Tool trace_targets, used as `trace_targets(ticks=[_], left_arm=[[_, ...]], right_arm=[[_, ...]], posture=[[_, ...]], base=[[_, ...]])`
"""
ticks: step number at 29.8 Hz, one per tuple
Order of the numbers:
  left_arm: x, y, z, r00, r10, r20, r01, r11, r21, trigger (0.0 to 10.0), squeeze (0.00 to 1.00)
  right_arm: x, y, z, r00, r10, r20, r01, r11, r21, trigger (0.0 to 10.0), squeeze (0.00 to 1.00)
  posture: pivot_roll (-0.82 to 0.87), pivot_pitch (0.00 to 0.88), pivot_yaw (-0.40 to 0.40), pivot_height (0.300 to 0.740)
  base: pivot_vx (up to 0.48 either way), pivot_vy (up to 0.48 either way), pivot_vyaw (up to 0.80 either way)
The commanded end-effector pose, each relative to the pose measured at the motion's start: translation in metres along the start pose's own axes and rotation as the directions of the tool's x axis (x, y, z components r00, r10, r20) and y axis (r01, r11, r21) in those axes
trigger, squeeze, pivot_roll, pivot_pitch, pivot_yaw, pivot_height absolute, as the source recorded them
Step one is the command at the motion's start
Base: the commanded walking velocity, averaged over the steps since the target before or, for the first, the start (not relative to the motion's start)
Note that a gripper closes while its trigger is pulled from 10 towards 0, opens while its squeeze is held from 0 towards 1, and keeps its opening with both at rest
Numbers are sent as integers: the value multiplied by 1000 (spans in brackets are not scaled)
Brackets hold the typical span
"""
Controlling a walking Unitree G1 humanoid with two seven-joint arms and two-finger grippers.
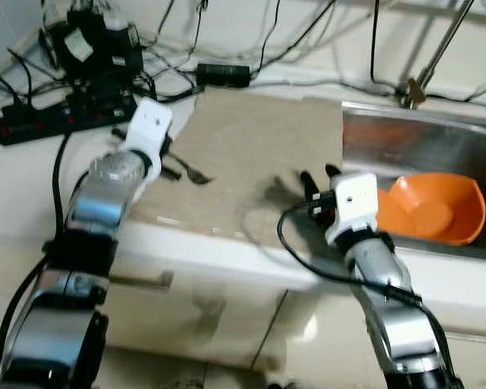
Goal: Kitchen organization
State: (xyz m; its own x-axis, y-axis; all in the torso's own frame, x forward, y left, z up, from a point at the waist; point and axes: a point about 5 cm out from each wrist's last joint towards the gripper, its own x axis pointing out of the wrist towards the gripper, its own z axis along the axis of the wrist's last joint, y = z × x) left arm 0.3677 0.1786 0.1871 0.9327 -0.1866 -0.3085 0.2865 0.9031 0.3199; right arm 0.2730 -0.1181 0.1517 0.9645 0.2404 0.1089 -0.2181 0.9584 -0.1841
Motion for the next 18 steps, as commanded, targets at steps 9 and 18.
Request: trace_targets(ticks=[9,18], left_arm=[[4,-22,4,993,-111,-35,111,994,-7,10000,0],[8,-44,3,973,-222,-69,222,975,-8,10000,0]], right_arm=[[2,-1,2,1000,5,8,-5,1000,4,10000,0],[1,-2,2,1000,0,8,0,1000,4,10000,0]], posture=[[2,5,-63,732],[-10,4,-57,732]], base=[[0,0,0],[0,0,0]])
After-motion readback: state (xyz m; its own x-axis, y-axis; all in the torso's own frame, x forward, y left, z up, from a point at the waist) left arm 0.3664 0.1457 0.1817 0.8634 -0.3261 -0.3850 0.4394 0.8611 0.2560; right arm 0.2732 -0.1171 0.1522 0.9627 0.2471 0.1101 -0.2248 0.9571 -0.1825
